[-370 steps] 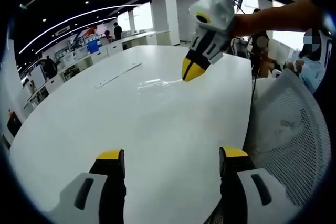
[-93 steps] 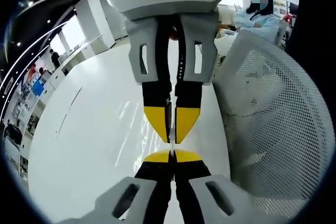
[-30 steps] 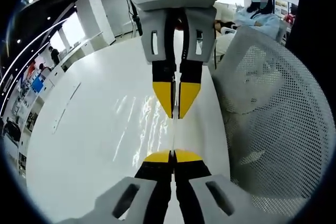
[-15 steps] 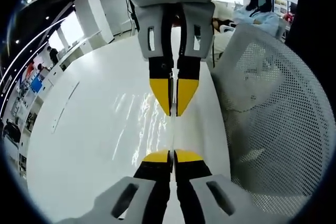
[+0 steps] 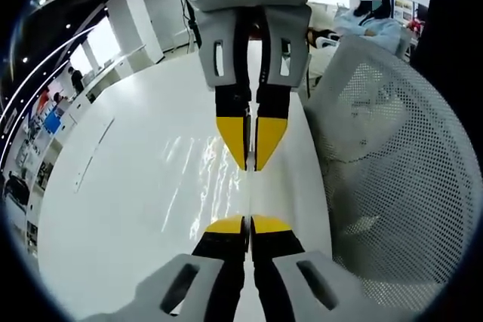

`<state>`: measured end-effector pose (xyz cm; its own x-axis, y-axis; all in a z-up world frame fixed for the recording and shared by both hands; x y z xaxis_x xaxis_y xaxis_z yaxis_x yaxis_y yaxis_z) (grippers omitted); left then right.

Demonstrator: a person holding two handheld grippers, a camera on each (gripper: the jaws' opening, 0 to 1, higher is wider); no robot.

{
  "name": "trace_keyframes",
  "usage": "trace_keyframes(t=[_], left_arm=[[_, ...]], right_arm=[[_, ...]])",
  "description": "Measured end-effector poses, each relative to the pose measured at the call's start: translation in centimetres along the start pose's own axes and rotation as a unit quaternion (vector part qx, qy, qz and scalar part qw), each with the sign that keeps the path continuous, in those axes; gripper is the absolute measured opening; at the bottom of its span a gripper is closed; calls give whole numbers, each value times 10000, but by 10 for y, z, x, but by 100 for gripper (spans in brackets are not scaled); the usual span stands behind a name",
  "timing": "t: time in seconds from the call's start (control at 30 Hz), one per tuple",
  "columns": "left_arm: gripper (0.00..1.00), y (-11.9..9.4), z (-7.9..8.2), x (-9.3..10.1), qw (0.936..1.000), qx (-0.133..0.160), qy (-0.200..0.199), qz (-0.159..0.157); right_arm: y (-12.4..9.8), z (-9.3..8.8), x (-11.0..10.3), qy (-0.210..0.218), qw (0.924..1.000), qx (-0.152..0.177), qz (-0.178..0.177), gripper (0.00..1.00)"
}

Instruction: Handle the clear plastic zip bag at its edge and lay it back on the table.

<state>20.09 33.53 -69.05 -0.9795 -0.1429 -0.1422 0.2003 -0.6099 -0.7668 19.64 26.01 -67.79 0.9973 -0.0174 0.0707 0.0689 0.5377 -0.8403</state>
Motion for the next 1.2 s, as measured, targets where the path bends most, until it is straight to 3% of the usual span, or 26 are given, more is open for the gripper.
trace_keyframes(t=[0.3, 1.2], left_arm=[[0, 1, 1, 4, 9999, 91, -119, -28], [0, 4, -3, 6, 9996, -45, -253, -99]], right_arm=[[0, 0, -2, 27, 10000, 13, 17, 0], [-2, -19, -5, 118, 9998, -142, 59, 0]])
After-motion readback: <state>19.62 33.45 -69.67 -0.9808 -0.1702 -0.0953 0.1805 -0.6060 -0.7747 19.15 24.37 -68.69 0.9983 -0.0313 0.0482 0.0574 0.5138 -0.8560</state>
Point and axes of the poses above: the point that each gripper's makers call its tool centre point, and the gripper's own axes: y roughly forward along the fingers, x roughly to its right, z roughly out of its top, the point moved 4 cm from there along -y, roughly backward along the fingers, and after that the axes turned 2 degrees about -x, right-handed, at the moved point
